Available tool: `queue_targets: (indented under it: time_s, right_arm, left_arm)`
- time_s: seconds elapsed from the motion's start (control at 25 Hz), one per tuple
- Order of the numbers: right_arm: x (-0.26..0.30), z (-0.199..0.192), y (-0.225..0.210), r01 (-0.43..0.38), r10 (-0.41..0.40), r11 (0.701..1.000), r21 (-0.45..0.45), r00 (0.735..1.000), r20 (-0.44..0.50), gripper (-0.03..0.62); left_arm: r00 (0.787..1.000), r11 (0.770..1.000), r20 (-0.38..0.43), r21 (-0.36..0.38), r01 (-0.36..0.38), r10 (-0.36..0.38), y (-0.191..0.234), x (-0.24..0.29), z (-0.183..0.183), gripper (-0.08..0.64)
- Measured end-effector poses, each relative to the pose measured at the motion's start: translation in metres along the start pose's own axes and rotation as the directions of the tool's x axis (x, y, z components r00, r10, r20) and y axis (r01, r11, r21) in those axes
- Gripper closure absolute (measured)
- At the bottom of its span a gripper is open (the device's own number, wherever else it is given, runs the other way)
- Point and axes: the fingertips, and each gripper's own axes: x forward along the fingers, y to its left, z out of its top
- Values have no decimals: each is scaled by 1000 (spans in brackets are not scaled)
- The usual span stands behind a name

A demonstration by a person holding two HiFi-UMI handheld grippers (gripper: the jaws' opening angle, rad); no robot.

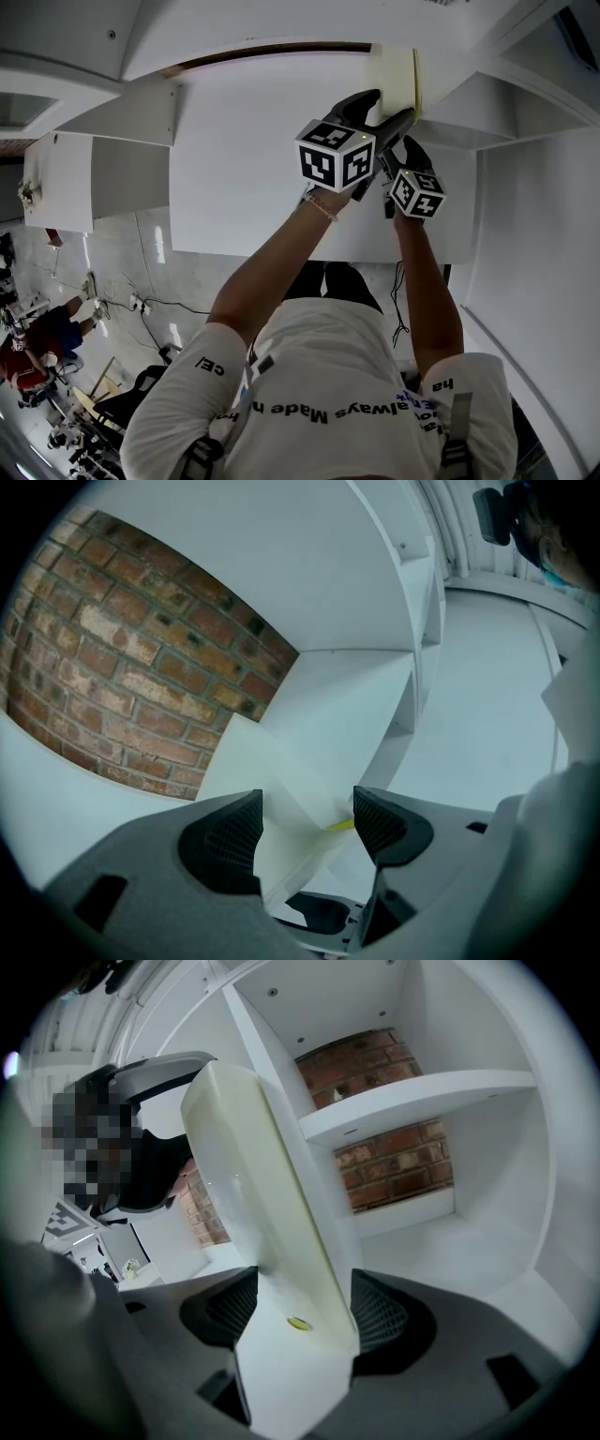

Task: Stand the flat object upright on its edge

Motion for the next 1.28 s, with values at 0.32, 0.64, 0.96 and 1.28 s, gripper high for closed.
queue_targets:
  time_s: [0.32, 0.64, 0.96, 1.28]
  right_arm:
    - [4, 3, -5, 22, -22, 1000, 3, 1000, -4, 282]
    - [-24, 18, 9, 28, -28, 997, -65, 1000, 10, 284]
    - [-80, 59, 69, -53, 70, 977, -208, 994, 78, 379]
    - [-142, 112, 152, -176, 224, 932, -318, 967, 120, 458]
  left_arm:
    - [1000, 1000, -14, -1, 6, -6, 4, 7, 3, 255]
    - [1000, 999, -11, 29, -22, 23, 9, -34, 1, 255]
    - [995, 991, 68, 106, -76, 69, 6, -122, 15, 317]
    - [983, 969, 156, 213, -125, 93, -23, -208, 38, 455]
